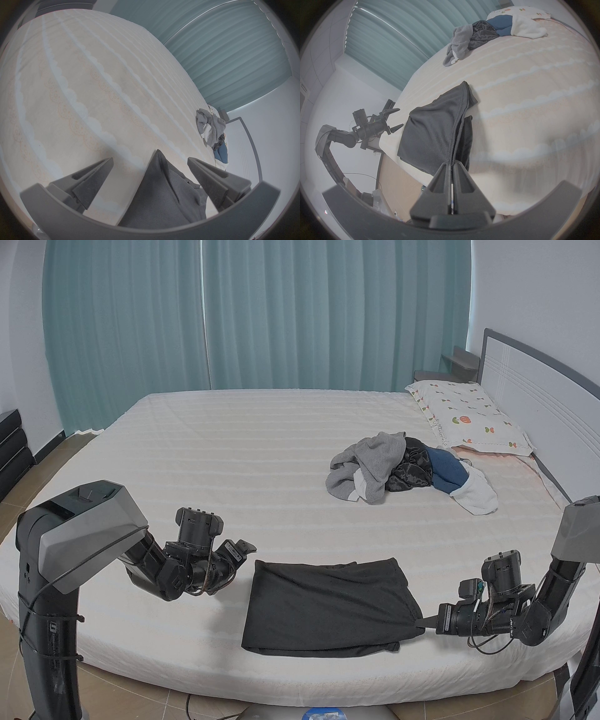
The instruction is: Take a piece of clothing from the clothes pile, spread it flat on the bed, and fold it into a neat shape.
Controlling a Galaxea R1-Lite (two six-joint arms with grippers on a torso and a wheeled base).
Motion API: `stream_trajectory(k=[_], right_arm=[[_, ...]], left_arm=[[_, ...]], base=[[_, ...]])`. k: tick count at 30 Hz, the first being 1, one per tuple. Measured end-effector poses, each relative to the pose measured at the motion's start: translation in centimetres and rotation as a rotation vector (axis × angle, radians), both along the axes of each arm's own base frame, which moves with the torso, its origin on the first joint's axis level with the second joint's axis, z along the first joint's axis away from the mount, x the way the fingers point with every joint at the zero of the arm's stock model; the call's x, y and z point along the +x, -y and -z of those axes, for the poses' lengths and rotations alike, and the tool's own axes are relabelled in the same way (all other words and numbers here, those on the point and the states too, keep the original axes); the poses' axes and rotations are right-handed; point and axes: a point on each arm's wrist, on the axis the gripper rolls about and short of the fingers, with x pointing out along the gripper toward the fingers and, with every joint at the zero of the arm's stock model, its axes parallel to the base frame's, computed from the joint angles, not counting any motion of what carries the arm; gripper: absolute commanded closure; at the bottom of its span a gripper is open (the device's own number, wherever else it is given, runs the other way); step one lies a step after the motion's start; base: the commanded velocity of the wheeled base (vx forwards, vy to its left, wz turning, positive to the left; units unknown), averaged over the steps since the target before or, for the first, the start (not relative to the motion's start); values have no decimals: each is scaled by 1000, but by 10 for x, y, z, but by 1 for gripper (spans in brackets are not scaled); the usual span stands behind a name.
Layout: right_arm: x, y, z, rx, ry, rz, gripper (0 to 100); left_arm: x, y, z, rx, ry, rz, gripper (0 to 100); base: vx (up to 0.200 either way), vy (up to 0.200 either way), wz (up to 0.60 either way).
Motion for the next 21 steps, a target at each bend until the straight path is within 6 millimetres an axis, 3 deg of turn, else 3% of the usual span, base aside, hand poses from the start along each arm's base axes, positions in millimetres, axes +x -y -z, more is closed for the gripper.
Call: stream_trajectory(k=[1,10,21], right_arm=[[1,1,2,-6,-4,1,0],[18,3,12,-17,16,15,0],[93,-11,-7,175,109,186,0]], left_arm=[[0,0,0,0,0,0,0],[1,0,-1,-3,2,0,0],[1,0,-1,-4,2,-1,0]], base=[[0,0,0],[0,0,0],[0,0,0]])
